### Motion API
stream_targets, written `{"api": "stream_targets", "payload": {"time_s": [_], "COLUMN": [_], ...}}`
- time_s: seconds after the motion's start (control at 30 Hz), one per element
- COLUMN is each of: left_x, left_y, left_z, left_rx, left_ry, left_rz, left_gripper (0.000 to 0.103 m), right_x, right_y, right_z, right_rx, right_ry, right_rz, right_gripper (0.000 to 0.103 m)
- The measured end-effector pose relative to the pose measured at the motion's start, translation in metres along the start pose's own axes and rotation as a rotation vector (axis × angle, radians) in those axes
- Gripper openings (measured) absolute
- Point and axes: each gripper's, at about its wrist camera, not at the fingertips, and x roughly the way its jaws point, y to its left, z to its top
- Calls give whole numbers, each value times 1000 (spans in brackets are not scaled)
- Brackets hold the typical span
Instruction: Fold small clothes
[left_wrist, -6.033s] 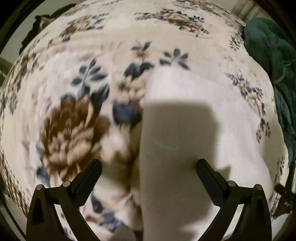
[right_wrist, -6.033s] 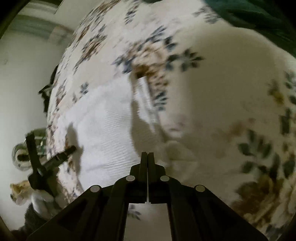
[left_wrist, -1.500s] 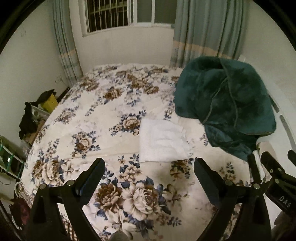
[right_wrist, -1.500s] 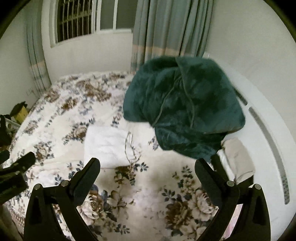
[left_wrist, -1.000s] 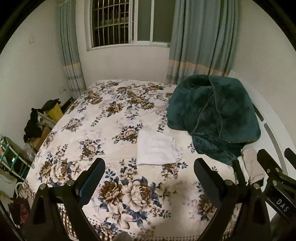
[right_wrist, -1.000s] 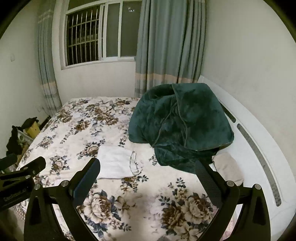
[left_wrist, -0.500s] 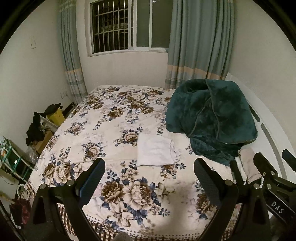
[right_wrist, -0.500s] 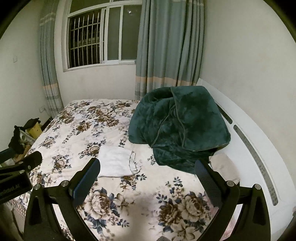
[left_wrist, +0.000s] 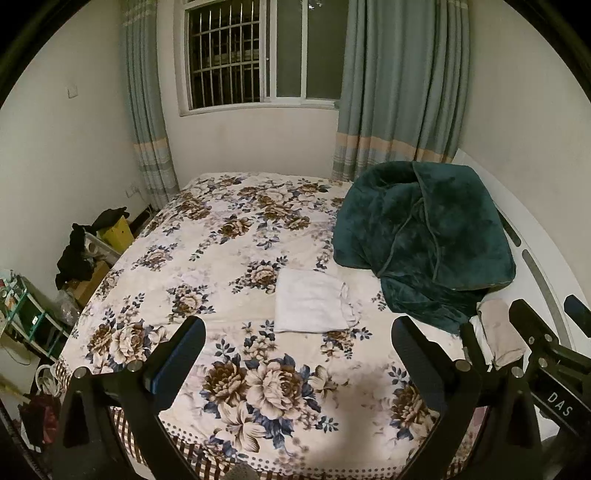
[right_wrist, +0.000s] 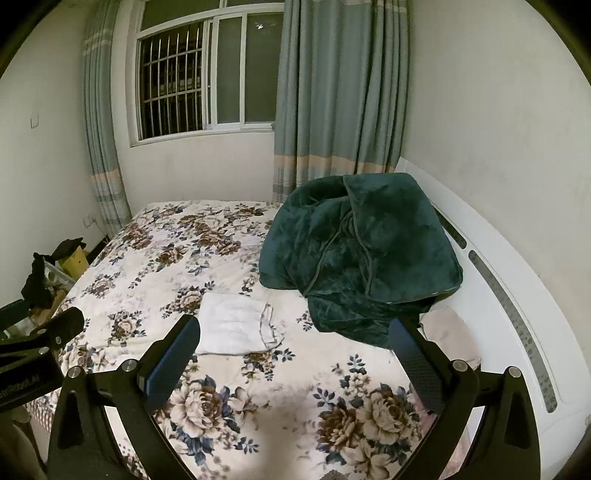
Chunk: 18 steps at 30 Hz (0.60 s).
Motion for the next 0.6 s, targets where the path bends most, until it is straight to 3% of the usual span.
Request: {"api": "stream_targets", "payload": {"time_s": [0.6], "left_x": [0], "left_y": [-2], "left_z": [-2], "left_rx": [-6], "left_ry": [1], "left_rz": [35], "left_gripper": [103], "right_x": [7], "right_y": [8], "right_z": [15], "right_rx": [-10], "right_ry": [5], "right_rz": [22], "right_gripper": [103]}}
